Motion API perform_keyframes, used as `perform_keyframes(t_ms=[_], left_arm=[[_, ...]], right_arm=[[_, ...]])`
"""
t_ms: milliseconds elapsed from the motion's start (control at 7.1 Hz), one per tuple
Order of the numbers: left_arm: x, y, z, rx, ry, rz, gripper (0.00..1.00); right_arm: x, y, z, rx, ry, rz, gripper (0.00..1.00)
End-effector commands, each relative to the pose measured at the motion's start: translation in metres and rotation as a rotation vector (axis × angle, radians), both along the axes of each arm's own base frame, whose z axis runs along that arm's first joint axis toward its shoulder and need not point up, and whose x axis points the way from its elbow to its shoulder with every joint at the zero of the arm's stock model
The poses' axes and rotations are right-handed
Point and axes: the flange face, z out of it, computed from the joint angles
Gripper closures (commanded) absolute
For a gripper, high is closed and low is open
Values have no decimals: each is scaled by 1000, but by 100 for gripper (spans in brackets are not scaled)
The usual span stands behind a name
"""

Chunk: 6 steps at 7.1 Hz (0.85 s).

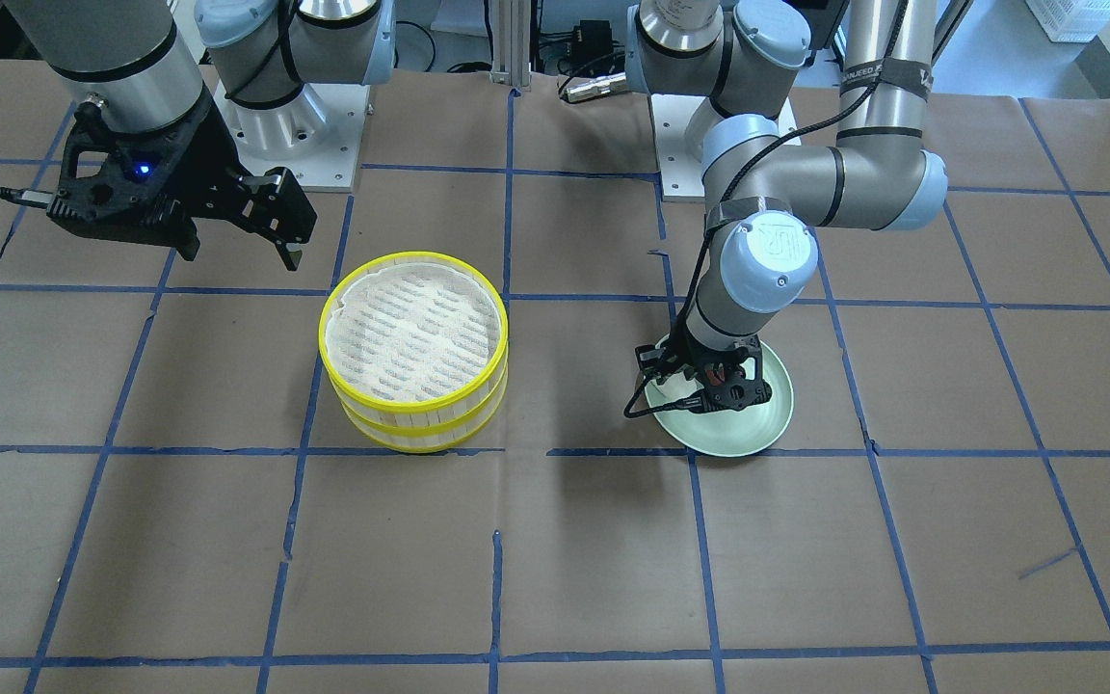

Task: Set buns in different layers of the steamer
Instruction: 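Grasp the white bun with the left gripper while the right reaches the steamer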

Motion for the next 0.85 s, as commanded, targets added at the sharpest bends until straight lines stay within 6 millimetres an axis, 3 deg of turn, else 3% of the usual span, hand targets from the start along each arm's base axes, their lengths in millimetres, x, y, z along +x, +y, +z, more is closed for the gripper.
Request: perform_keyframes(t_ms=[0, 282, 423, 563, 704], left_arm=[[1, 1, -1, 1, -6, -5, 77], [1, 1, 0, 2, -6, 6, 95], [0, -3, 13, -29, -8, 9, 97], [-3, -5, 34, -70, -11, 1, 99], [-2, -8, 44, -84, -11, 3, 99]], right_arm=[[0, 0, 0, -2, 0, 0, 0], [0, 0, 1, -3, 0, 0, 0], [0, 0, -1, 1, 0, 1, 0], [2, 4, -14, 30, 0, 11, 1], [3, 17, -54, 81, 0, 38, 2]])
